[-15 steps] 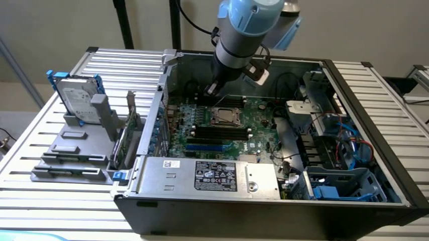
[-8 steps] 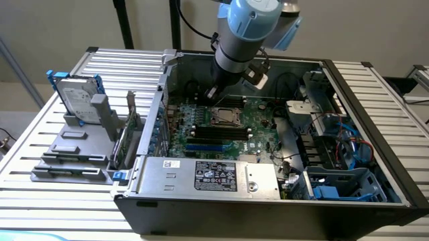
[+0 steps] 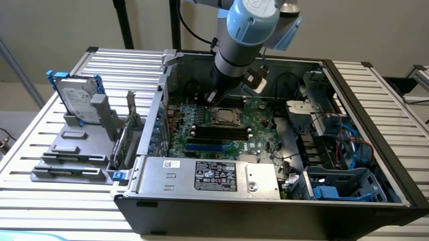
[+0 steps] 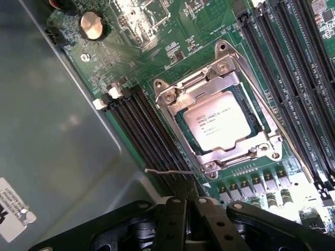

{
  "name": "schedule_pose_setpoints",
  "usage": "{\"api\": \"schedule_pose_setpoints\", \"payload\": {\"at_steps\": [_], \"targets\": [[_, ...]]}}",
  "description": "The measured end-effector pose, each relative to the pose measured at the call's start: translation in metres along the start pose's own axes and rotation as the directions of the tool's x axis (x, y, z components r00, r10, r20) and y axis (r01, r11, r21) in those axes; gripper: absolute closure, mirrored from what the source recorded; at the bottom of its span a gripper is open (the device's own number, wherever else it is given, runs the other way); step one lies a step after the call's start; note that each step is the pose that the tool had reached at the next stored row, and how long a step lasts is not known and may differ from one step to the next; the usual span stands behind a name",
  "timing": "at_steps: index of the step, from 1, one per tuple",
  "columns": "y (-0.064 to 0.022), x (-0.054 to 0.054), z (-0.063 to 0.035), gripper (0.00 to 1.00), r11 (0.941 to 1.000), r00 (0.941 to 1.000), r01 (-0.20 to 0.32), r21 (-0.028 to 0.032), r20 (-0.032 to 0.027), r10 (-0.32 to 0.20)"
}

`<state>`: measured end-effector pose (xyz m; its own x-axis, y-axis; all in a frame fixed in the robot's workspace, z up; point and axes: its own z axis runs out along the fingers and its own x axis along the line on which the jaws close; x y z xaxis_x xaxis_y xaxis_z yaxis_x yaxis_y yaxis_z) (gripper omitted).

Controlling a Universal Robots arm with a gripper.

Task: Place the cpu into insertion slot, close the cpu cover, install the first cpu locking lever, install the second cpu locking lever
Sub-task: 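Install the first cpu locking lever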

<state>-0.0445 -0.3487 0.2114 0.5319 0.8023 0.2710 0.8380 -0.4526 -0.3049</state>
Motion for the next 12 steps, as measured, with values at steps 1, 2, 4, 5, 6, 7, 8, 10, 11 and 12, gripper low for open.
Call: {"api": "schedule_pose_setpoints", "payload": {"at_steps": [1,2,4,5,6,7,8,10,11,12], "targets": [[0.0004,-0.0004,0.0014,0.89,1.0000,1.0000,0.000,-0.0010,0.0016,0.000],[0.0007,-0.0007,0.0029,0.89,1.0000,1.0000,-0.001,-0.0020,0.0029,0.001],[0.0011,-0.0011,0.0056,0.89,1.0000,1.0000,-0.002,-0.0039,0.0057,0.002],[0.0010,-0.0011,0.0068,0.89,1.0000,1.0000,-0.002,-0.0050,0.0075,0.002],[0.0008,-0.0009,0.0078,0.89,1.0000,1.0000,-0.002,-0.0063,0.0093,0.002],[0.0007,-0.0007,0.0086,0.89,1.0000,0.9999,-0.003,-0.0075,0.0109,0.003],[0.0007,-0.0006,0.0091,0.89,1.0000,0.9999,-0.003,-0.0089,0.0131,0.003],[0.0003,0.0001,0.0100,0.89,0.9999,0.9998,-0.004,-0.0125,0.0190,0.004],[0.0000,0.0008,0.0106,0.89,0.9999,0.9998,-0.004,-0.0142,0.0217,0.005],[-0.0003,0.0015,0.0112,0.89,0.9999,0.9997,-0.005,-0.0157,0.0242,0.005]]}}
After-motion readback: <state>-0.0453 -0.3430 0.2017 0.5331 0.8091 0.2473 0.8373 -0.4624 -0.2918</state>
